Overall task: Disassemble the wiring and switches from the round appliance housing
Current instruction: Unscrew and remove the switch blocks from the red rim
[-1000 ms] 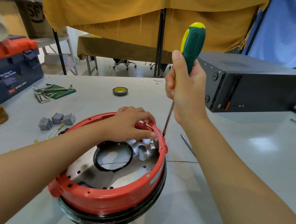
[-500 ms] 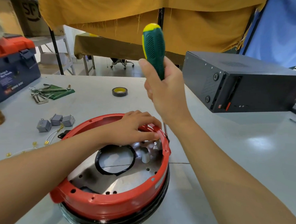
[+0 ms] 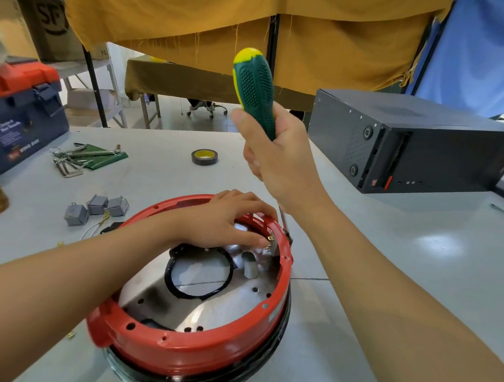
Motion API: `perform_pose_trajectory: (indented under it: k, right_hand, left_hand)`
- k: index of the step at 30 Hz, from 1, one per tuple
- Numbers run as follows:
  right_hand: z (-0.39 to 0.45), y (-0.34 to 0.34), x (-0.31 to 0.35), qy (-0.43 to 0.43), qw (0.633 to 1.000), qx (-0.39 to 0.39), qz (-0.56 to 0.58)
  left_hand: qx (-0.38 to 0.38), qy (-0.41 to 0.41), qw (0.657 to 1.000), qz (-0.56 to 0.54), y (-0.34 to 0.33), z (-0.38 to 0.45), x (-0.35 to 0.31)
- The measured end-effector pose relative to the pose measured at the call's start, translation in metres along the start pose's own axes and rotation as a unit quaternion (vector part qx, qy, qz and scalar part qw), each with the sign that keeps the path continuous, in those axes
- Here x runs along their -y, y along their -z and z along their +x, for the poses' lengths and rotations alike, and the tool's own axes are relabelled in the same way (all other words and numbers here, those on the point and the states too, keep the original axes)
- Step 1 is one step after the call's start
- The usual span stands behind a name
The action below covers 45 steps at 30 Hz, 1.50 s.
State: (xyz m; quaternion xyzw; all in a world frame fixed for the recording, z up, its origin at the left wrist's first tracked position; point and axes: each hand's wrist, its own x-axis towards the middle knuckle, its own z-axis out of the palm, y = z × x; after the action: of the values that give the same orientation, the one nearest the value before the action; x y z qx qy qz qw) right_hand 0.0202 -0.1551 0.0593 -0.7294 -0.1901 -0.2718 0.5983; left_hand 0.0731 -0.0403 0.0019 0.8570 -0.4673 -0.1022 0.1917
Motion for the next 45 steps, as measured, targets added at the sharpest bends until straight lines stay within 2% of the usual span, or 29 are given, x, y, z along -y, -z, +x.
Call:
perform_pose_trajectory:
  k: [10, 16, 20, 24, 32, 39, 45]
  right_hand:
    - [0.000, 0.003, 0.000, 0.000, 1.000, -0.017, -0.009]
    - [-0.005, -0.006, 0.001, 0.013, 1.000, 0.022, -0.010]
    - [-0.004, 0.004, 0.001, 0.007, 0.998, 0.002, 0.057]
    - [-0.002, 0.010, 0.000, -0.005, 0.992, -0.020, 0.124]
    - [0.000, 0.004, -0.002, 0.004, 0.995, -0.003, 0.104]
    - [0.001, 0.008, -0.004, -0.010, 0.991, -0.009, 0.132]
    - [0.000, -0.001, -0.005, -0.003, 0.997, 0.010, 0.074]
  left_hand:
    - [-0.028, 0.008, 1.000, 0.001, -0.007, 0.003, -0.001]
    - [-0.050, 0.003, 0.998, -0.044, -0.009, 0.005, -0.003]
    - [-0.016, 0.005, 0.999, -0.042, 0.000, 0.005, -0.004]
    - [-0.018, 0.008, 0.999, -0.027, 0.005, 0.013, -0.007]
    - [-0.040, -0.039, 0.993, -0.099, 0.003, 0.016, -0.006]
    - [-0.070, -0.062, 0.991, -0.093, -0.007, 0.012, -0.003]
    - [-0.092, -0.096, 0.985, -0.109, -0.009, 0.010, -0.001]
